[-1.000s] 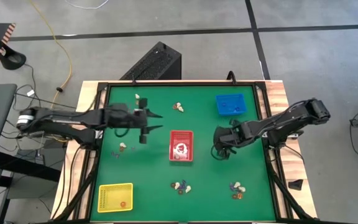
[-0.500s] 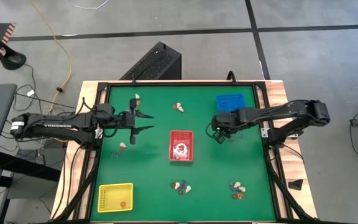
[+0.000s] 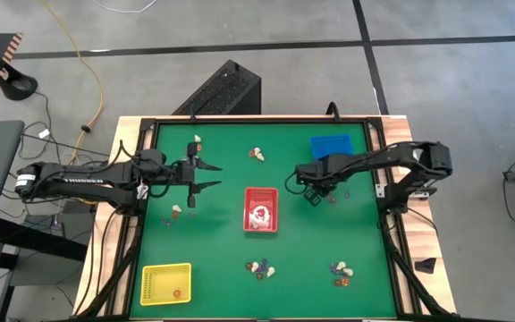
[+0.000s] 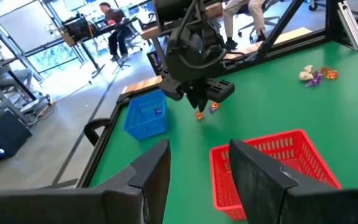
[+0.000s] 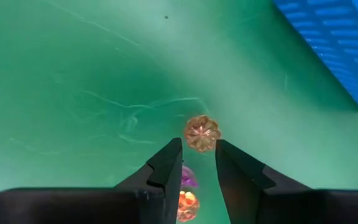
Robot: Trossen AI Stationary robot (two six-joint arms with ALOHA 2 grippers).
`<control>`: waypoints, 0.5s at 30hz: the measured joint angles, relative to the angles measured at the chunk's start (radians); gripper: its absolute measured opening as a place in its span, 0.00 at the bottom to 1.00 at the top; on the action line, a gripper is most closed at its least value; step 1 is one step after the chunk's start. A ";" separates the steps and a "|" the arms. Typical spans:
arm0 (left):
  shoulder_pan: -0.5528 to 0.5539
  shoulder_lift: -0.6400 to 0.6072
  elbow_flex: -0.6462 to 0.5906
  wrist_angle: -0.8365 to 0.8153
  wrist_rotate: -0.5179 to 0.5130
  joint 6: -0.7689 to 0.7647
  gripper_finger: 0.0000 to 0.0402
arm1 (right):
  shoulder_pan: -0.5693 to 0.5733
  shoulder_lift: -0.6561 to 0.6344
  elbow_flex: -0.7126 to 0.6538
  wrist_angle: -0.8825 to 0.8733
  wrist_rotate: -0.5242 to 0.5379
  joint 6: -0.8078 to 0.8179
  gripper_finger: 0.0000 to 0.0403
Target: Sort Halloween decoration
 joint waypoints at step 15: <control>0.000 0.000 0.000 -0.038 0.000 -0.023 0.38 | -0.066 0.007 0.000 0.002 -0.038 -0.045 0.44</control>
